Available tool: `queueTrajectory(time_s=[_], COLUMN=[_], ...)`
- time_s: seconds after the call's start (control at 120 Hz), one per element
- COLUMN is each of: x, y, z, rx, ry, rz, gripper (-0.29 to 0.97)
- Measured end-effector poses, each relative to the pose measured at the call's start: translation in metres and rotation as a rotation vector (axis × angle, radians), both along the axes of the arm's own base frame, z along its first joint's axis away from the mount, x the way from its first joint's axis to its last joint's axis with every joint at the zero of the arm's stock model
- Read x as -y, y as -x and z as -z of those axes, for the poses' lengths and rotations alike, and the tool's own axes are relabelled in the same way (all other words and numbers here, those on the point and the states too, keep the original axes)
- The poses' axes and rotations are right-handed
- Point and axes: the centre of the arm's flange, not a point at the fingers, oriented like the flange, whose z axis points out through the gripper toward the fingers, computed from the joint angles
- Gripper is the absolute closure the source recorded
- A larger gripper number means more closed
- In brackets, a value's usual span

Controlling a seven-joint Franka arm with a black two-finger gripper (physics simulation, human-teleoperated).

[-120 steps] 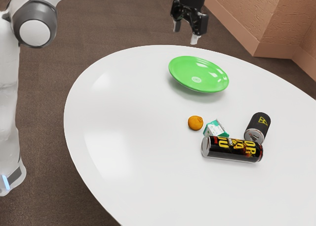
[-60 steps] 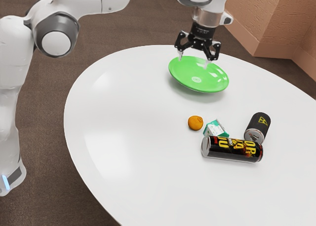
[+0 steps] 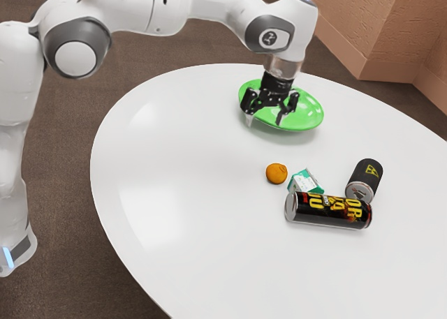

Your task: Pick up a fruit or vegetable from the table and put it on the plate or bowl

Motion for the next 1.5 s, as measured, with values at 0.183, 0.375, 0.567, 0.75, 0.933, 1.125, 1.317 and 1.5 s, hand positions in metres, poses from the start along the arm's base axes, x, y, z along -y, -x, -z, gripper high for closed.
queueTrajectory(time_s=[0.183, 0.375, 0.567, 0.75, 0.933, 1.125, 1.317, 1.5], x=[-0.007, 0.024, 0.005, 0.023, 0.028, 0.03, 0.031, 0.036], y=[0.005, -0.005, -0.037, -0.064, -0.07, -0.072, -0.073, -0.075], z=[0.02, 0.014, 0.031, 0.05, 0.073, 0.086, 0.102, 0.114], rx=[-0.002, 0.035, 0.046, 0.05, 0.018, 0.006, -0.015, -0.024], ry=[-0.002, -0.001, -0.011, -0.015, -0.02, -0.014, -0.001, 0.01], rz=[-0.137, -0.187, -0.289, -0.312, -0.342, -0.371, -0.397, -0.41], gripper=[0.0, 0.0, 0.0, 0.0, 0.0, 0.0, 0.0, 0.0])
